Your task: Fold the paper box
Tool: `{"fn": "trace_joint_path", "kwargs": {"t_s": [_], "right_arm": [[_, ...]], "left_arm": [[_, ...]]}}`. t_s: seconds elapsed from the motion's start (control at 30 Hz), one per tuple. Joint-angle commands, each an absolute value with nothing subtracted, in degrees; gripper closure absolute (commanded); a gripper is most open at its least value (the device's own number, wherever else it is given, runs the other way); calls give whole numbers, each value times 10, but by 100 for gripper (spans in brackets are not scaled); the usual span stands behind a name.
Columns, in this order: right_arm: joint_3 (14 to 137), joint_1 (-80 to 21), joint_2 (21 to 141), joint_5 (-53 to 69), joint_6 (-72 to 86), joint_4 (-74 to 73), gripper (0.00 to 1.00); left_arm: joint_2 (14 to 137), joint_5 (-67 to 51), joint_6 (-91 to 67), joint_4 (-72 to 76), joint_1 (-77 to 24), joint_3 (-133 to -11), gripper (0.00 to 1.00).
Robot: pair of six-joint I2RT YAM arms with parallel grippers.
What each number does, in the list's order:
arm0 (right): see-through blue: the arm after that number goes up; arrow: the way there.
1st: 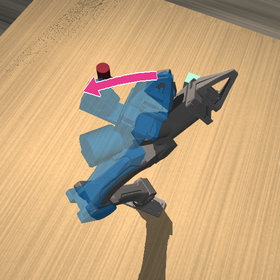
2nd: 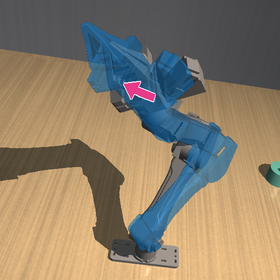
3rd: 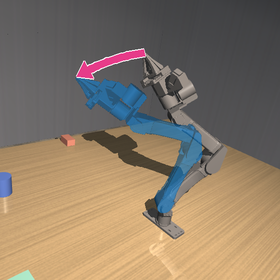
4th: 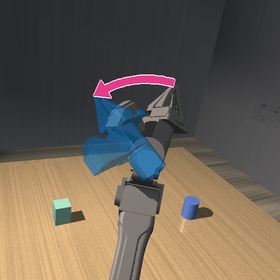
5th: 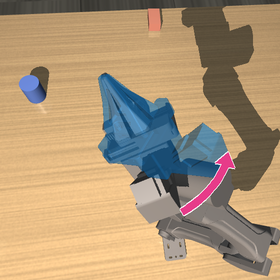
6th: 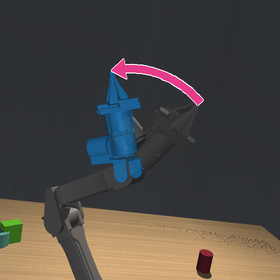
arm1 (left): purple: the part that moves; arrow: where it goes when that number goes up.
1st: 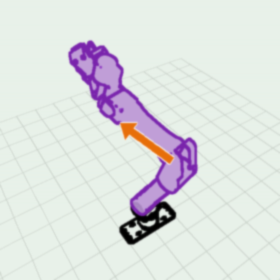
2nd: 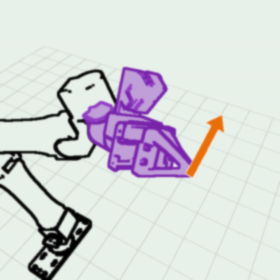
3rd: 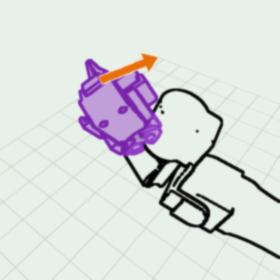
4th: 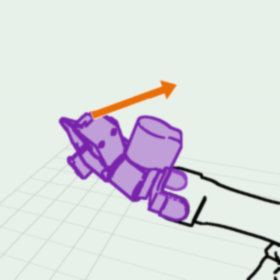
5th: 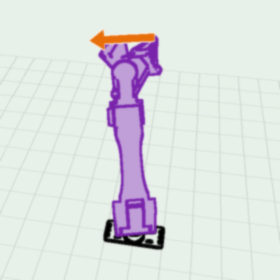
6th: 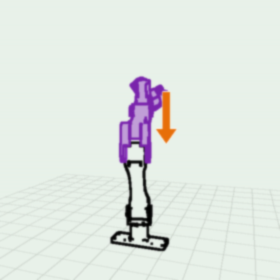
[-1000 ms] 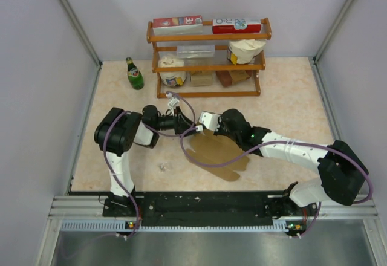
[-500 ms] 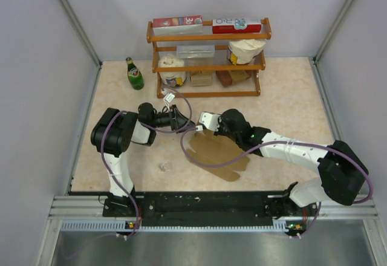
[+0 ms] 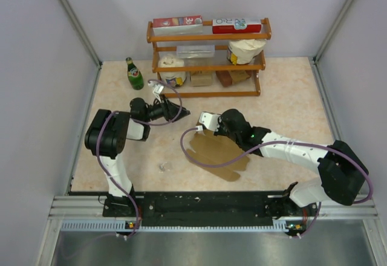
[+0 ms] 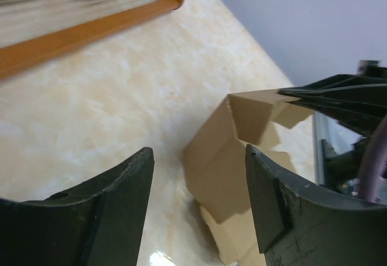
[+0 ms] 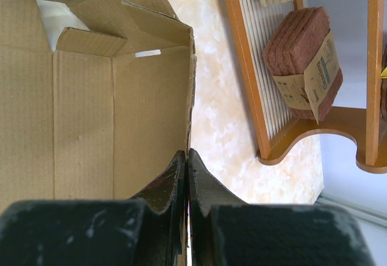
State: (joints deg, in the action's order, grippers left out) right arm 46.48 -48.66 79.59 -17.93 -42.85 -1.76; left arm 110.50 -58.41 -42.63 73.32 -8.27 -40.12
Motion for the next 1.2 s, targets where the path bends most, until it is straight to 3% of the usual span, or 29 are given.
{"fn": "trace_joint_path", "kwargs": {"t_s": [0.0,0.1,0.37,0.87,1.17], "right_arm": [[470,-495,784,-171,-420,-10,100],[471,-495,784,-169,-417,-7,100],[472,-497,793,-174,-418,-5,100],[454,-510,815,-208,-461,49,100],[417,-525,822,-233,-505,101,100]], "left_arm": [[1064,-511,-243,584,-114,-427,34],[1047,-476,-167,498,-140,-437,36],[1049,-483,-138,482,-165,-427,52],[1059,-544,-149,544,-187,-408,60],[1063,-561,-149,557,-193,-404,60]]}}
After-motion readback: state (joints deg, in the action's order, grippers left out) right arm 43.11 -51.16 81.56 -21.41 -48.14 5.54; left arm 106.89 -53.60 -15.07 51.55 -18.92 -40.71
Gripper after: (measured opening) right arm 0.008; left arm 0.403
